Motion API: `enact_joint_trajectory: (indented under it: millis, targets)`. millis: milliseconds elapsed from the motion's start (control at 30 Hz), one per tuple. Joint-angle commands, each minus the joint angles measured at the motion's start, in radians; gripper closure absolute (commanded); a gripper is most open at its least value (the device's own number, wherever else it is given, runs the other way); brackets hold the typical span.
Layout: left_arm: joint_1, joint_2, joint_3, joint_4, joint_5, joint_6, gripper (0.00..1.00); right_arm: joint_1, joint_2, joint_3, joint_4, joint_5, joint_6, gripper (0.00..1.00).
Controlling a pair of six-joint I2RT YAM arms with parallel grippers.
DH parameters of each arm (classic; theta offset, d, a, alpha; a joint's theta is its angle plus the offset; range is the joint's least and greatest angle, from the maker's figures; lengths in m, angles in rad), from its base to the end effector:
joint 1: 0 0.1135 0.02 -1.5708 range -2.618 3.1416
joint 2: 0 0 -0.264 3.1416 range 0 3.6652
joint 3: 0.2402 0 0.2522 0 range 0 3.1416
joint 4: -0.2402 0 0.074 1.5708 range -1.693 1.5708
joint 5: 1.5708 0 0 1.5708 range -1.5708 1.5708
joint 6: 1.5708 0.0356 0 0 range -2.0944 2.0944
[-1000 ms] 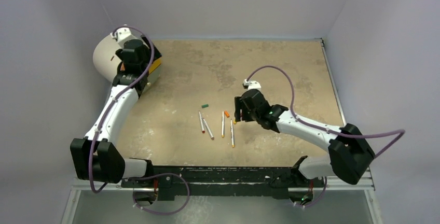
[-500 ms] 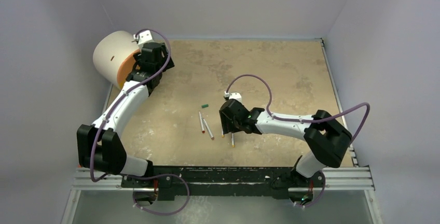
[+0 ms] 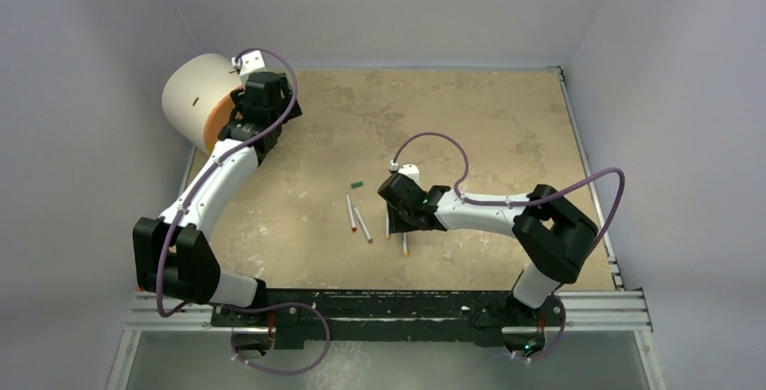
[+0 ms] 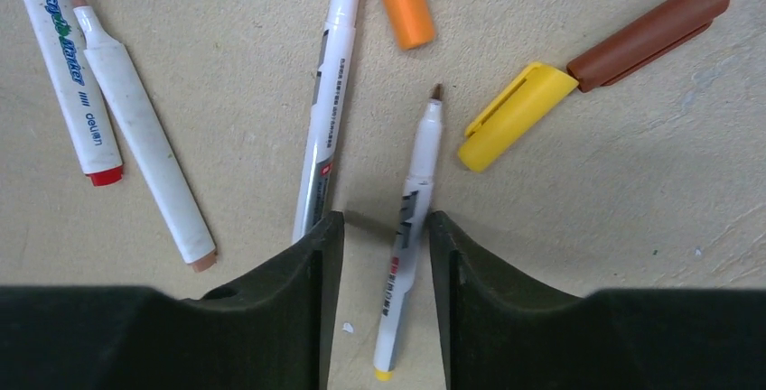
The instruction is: Insert the pens into the pen caps
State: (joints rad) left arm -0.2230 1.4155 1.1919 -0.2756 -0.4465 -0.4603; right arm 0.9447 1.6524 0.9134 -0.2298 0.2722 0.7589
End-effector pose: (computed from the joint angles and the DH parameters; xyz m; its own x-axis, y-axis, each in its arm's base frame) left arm 0.3199 -0.0568 0.3277 -0.3427 -0.3331 -0.8784 -0.3599 0.9102 -0.2048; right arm 0.1978 0.2572 0.1667 -0.8261 -0.0113 -0.5634 -0.1692 0.9586 0.2289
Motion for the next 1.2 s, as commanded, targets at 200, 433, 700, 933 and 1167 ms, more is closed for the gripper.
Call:
enact_joint_trajectory:
  millis: [200, 433, 700, 933, 1167]
  targets:
    - [-0.003, -0.007, 0.074, -0.027, -0.041, 0.035, 0.28, 0.006, -0.013, 0.016, -0.053, 0.046, 0.059, 0.92]
    - [-0.003, 0.001, 0.105, -0.07, -0.042, 0.045, 0.29, 0.006, -0.137, 0.033, -0.061, 0.103, 0.033, 1.0]
    - [0.006, -0.027, 0.086, 0.053, 0.392, 0.013, 0.29, -0.087, -0.42, 0.022, 0.121, 0.104, -0.107, 1.0]
    - [-0.068, -0.066, -0.211, 0.895, 0.932, -0.353, 0.23, -0.349, -0.622, -0.017, 0.489, -0.158, -0.291, 1.0]
    - [-0.183, 0.004, -0.231, 1.236, 1.042, -0.501, 0.22, -0.361, -0.651, 0.051, 0.618, -0.195, -0.358, 1.0]
